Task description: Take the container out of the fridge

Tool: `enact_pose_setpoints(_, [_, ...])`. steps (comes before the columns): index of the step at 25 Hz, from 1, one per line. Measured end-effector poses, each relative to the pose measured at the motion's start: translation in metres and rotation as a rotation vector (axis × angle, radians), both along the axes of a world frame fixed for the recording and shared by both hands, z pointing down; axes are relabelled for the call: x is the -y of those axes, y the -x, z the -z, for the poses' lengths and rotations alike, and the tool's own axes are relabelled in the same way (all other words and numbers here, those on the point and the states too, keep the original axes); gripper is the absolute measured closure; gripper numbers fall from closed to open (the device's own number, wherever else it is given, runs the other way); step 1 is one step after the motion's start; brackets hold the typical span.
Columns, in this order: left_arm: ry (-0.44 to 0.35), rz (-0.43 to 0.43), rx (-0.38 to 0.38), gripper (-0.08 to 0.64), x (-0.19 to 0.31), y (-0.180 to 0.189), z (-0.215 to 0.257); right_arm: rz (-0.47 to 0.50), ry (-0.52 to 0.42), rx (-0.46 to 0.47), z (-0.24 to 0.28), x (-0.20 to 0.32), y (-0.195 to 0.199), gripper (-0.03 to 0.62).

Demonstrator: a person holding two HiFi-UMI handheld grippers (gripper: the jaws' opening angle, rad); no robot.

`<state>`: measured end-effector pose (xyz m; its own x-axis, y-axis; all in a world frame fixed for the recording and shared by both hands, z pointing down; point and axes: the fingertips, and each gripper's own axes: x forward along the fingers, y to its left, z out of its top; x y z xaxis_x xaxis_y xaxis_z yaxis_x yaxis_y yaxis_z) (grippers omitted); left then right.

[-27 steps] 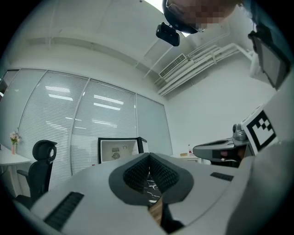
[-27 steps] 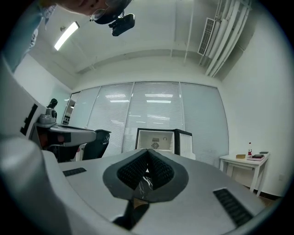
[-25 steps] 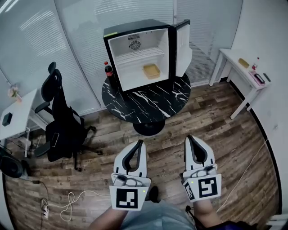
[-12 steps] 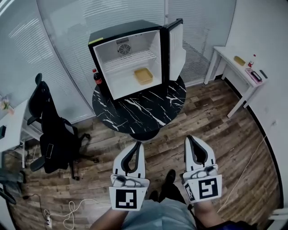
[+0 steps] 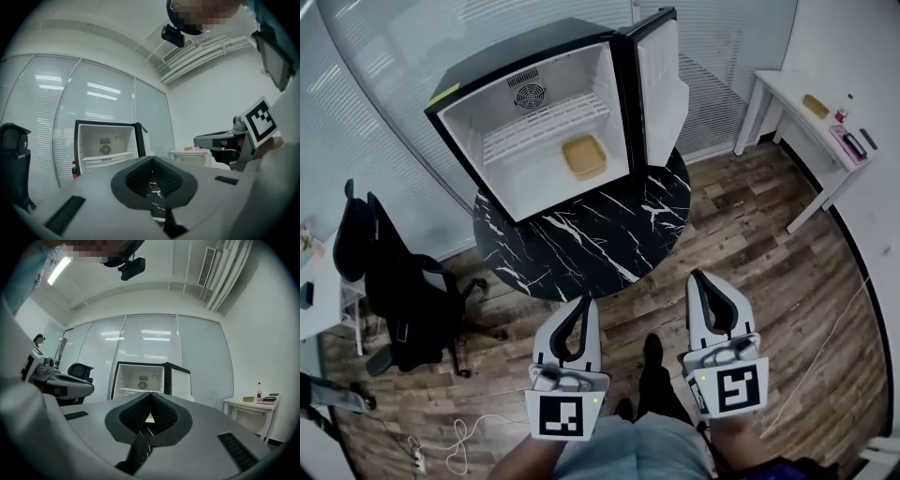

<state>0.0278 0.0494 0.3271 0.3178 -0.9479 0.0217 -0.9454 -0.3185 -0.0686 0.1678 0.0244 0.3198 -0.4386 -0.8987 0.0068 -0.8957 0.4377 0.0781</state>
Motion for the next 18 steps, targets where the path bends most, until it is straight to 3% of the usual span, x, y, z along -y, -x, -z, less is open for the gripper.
enact_pose_setpoints(9, [0.012,0.120,0.041,0.546,0.126,-0.011,0.009,0.152,0.025,0.026,0.000,0.141,0.006,0.578])
enact_pose_setpoints(18, [-0.064,0.229,0.050,0.546,0.176,-0.005,0.042,0.309,-0.014,0.013,0.024,0.204,0.026,0.578])
